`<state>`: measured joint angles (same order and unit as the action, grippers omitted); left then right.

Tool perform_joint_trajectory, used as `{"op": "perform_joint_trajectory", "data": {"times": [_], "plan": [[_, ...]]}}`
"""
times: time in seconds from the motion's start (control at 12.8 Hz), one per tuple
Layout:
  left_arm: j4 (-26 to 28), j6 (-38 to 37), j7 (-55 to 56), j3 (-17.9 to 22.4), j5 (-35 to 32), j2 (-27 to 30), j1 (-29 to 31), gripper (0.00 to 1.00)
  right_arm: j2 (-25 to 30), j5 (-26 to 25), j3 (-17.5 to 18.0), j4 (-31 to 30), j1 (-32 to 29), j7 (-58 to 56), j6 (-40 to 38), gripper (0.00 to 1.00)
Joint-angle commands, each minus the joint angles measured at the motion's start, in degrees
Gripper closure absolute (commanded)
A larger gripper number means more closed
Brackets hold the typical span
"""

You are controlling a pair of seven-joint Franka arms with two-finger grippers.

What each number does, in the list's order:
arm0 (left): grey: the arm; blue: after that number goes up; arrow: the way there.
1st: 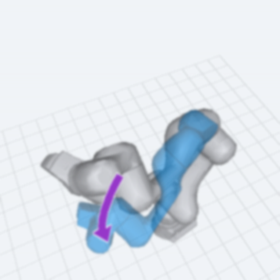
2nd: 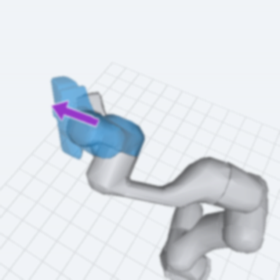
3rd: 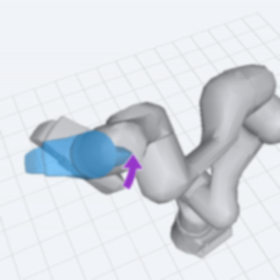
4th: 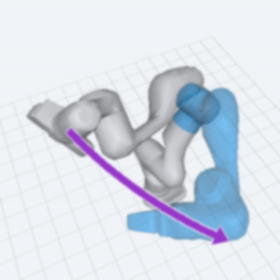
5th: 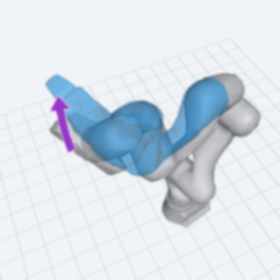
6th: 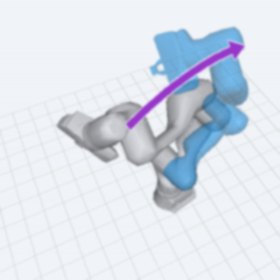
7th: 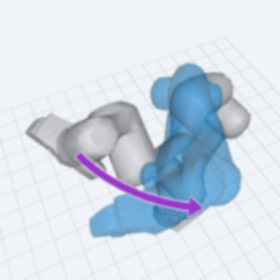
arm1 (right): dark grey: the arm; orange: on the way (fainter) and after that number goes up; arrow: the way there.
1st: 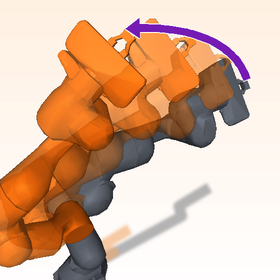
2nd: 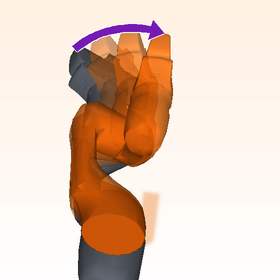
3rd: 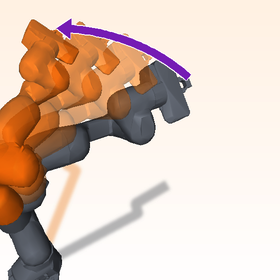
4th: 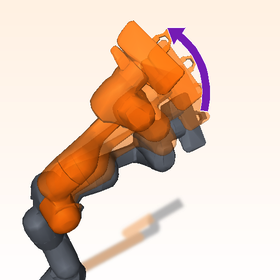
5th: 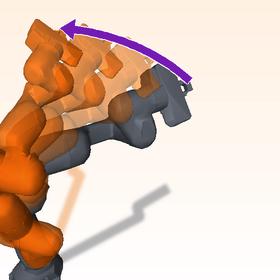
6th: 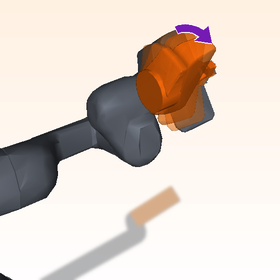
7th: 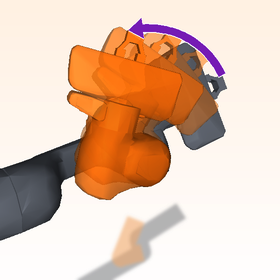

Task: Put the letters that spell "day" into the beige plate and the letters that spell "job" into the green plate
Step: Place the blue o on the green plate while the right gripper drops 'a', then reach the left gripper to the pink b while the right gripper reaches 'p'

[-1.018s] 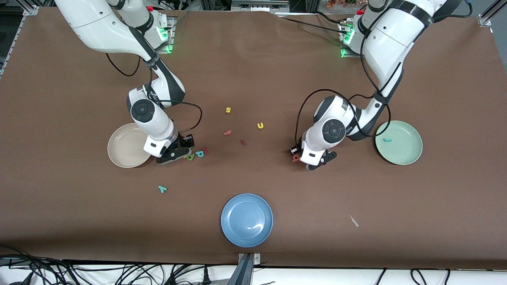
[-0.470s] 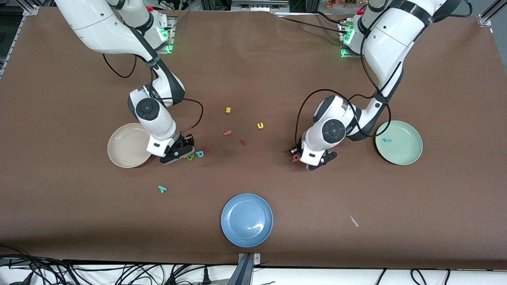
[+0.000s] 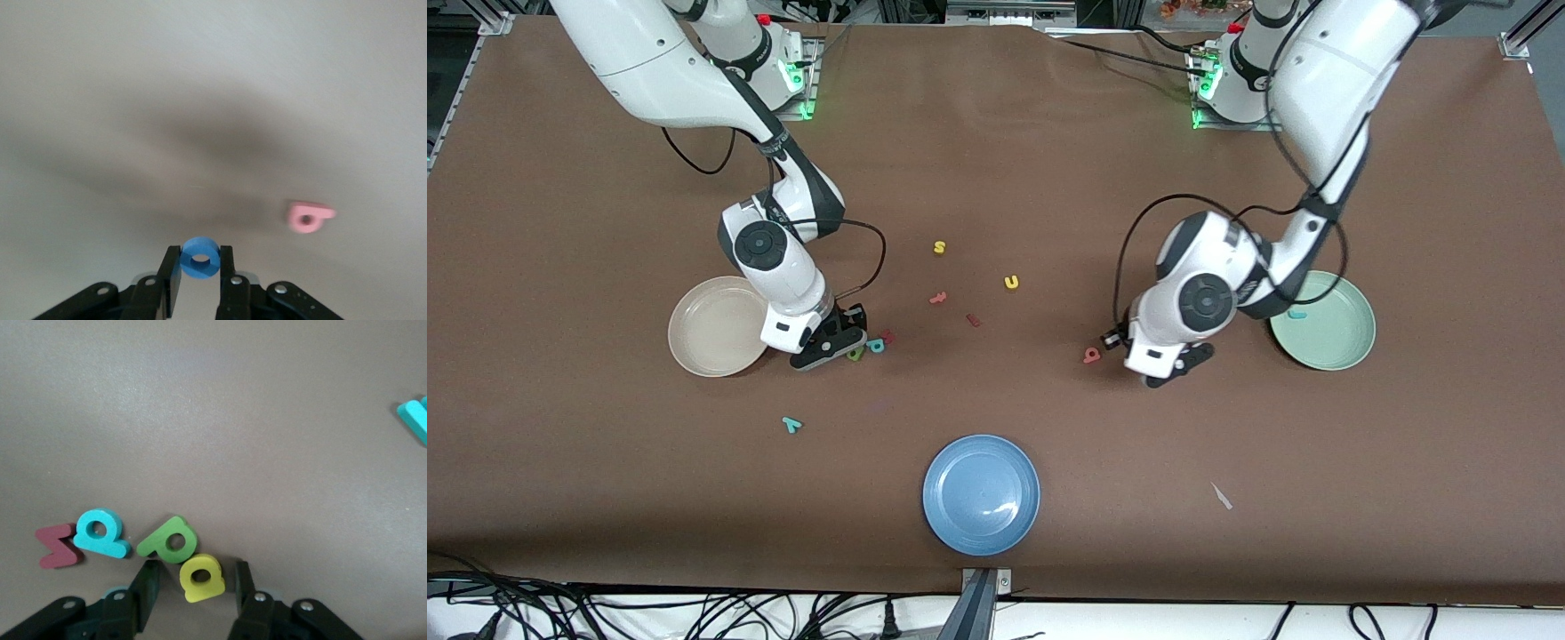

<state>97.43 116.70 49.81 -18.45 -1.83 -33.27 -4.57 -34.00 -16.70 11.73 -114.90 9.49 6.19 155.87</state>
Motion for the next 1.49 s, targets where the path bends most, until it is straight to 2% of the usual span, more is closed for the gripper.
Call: {"op": "perform_joint_trajectory", "data": {"times": [0.0,0.16,0.31,0.55,0.63,0.86,1.1,1.17,1.25,1.33,1.41], "plan": [[2.07,-11.11,-14.15,-0.36,-1.33,6.45,9.19,0.95,-0.80,-0.88,0.31,0.47,-0.18,-0.13,0.75,0.62],[2.24,-14.39,-24.54,-0.01,-1.77,6.46,15.26,0.94,-0.80,-0.88,0.31,0.47,-0.18,-0.13,0.75,0.75],[3.29,-15.10,-32.37,-0.36,-9.03,6.11,20.72,0.93,-0.80,-0.79,0.31,0.47,-0.18,-0.13,0.67,0.88],[4.26,-14.84,-43.71,-0.36,-11.88,4.70,27.22,0.93,1.03,-0.62,0.22,0.56,-0.35,-1.70,-0.82,0.88],[4.87,-14.67,-46.36,-0.36,-11.88,4.09,28.46,0.92,2.78,-0.62,0.13,0.56,-0.53,-2.75,-3.87,0.88],[5.76,-10.64,-47.09,-0.18,-12.05,1.99,29.27,0.87,7.10,-0.53,0.22,0.30,-2.72,-7.49,-9.34,0.88],[5.76,-7.90,-47.17,-0.27,-15.13,-0.22,30.85,0.85,8.86,-0.53,0.13,-0.93,-6.49,-13.55,-9.88,0.88],[5.67,-7.72,-47.17,-0.27,-15.22,-0.31,31.02,0.78,9.56,-0.44,0.05,-1.89,-7.90,-16.71,-9.88,0.88],[5.58,-7.72,-47.17,-0.27,-15.22,-0.66,31.29,0.49,10.96,-0.09,-0.39,-3.12,-8.96,-19.18,-9.88,0.88],[5.32,-7.72,-47.17,-0.27,-15.13,-0.66,31.64,0.00,12.45,-0.09,-1.70,-4.53,-9.58,-21.90,-10.40,0.88],[4.97,-8.07,-47.09,-0.62,-14.87,-0.22,31.47,0.00,13.86,-0.09,-2.84,-6.02,-9.84,-23.49,-11.28,0.88]]}}
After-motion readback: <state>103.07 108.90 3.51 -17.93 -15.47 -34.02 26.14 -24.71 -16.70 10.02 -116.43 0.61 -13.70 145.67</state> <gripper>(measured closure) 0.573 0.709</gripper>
